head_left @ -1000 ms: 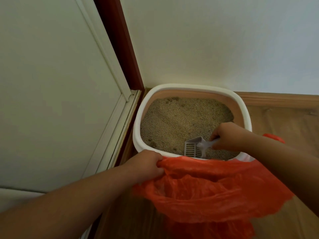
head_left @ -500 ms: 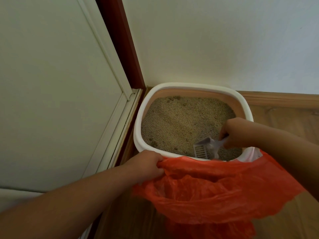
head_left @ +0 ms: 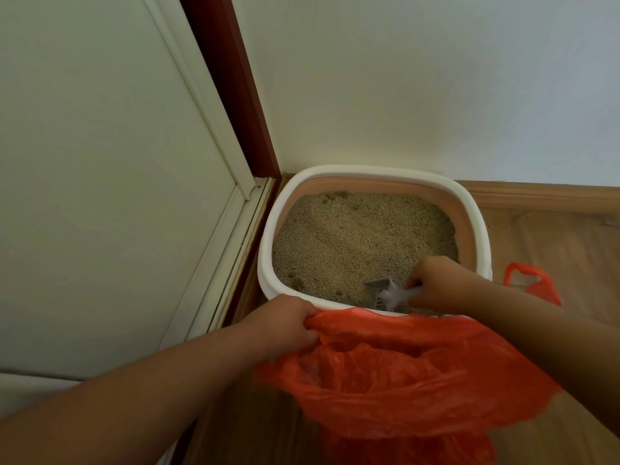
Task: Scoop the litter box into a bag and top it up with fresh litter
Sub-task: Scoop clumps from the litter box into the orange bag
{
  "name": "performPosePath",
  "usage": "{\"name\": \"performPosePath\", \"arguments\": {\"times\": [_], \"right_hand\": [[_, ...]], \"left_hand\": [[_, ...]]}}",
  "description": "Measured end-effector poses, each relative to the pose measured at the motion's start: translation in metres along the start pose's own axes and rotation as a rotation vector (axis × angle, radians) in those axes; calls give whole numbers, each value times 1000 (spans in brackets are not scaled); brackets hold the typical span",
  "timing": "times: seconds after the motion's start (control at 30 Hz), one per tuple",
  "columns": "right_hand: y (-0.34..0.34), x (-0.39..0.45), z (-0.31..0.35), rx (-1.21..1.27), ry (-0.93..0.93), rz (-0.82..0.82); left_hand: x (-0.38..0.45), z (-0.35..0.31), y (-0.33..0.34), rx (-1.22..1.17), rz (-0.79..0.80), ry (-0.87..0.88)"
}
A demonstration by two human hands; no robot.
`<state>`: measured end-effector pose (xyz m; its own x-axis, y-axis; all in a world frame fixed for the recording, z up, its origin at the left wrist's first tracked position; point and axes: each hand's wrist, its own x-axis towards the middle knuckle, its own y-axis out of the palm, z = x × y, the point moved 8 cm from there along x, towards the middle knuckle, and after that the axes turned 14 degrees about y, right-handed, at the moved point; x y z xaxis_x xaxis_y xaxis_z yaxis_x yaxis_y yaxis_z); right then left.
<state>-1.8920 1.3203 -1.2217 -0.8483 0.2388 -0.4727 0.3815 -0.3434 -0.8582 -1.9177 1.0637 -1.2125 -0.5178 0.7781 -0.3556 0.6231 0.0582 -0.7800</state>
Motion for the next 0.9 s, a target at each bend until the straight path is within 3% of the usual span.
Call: {"name": "performPosePath", "arguments": {"times": [0.9], "right_hand": [[38,42,84,323,40,47]], "left_hand": [[-8,15,-12,-33,-40,-43]]}}
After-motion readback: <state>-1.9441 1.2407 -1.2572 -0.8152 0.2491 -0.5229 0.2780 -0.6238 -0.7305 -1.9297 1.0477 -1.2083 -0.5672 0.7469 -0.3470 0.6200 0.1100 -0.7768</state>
